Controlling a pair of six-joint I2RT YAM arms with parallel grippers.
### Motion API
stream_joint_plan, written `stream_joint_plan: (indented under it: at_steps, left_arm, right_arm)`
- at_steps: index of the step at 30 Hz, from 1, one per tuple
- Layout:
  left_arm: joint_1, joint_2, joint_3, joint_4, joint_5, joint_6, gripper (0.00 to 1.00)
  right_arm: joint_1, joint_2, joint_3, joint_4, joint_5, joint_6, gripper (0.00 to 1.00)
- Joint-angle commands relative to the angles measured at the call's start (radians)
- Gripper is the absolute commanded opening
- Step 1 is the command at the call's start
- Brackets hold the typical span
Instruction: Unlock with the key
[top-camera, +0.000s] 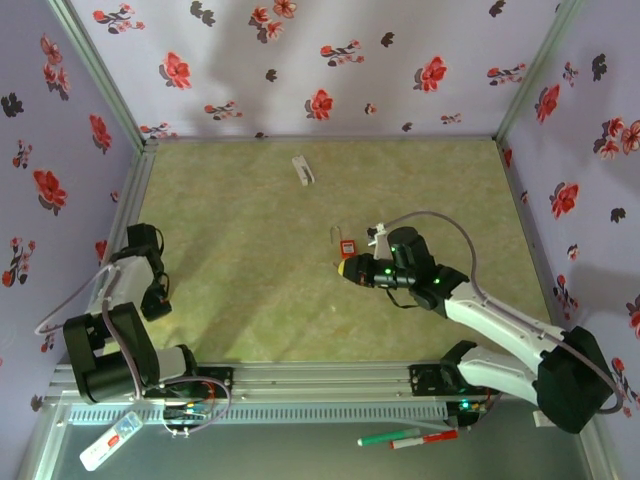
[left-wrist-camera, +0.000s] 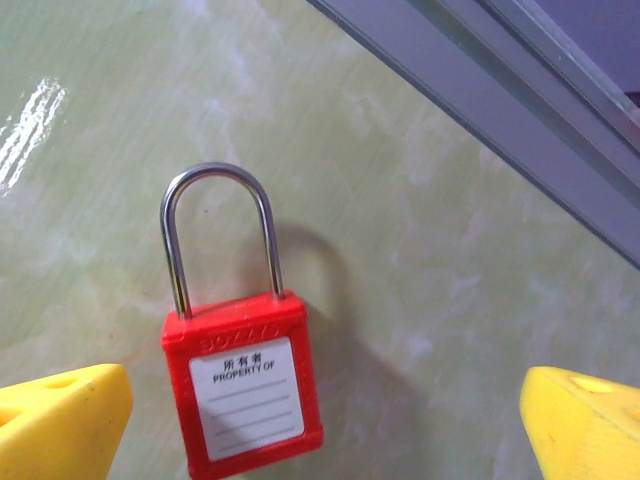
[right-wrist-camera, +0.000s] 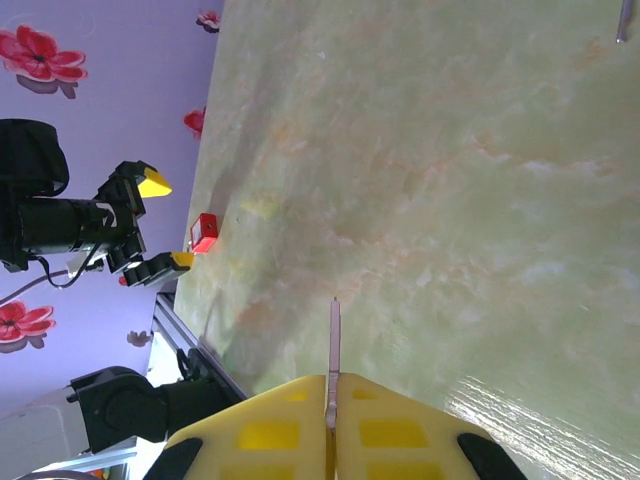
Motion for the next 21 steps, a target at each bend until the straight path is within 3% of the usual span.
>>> stream_joint_plan:
  at_steps: [1, 6, 9, 14, 21]
  left_arm:
    - [0.022, 0.032, -0.015, 0.032, -0.017, -0.001, 1.00]
    - [0.026, 0.086, -0.018, 0.062, 0.025, -0.008, 0.96]
    - [0.028, 0.113, -0.013, 0.051, 0.057, -0.021, 0.86]
    - [0.031, 0.142, 0.000, 0.016, 0.082, -0.042, 0.81]
    - [0.036, 0.135, -0.006, -0.010, 0.096, -0.047, 0.62]
  right_arm:
    - [0.003, 0.011, 0.015, 0.017, -0.012, 0.015, 0.00]
    - [0.007, 0.040, 0.020, 0.031, -0.009, 0.024, 0.00]
    - [0.015, 0.046, 0.021, 0.035, 0.000, 0.026, 0.00]
    - [0.018, 0.047, 0.021, 0.033, 0.002, 0.026, 0.00]
    - [0.018, 0.041, 0.019, 0.029, 0.011, 0.023, 0.00]
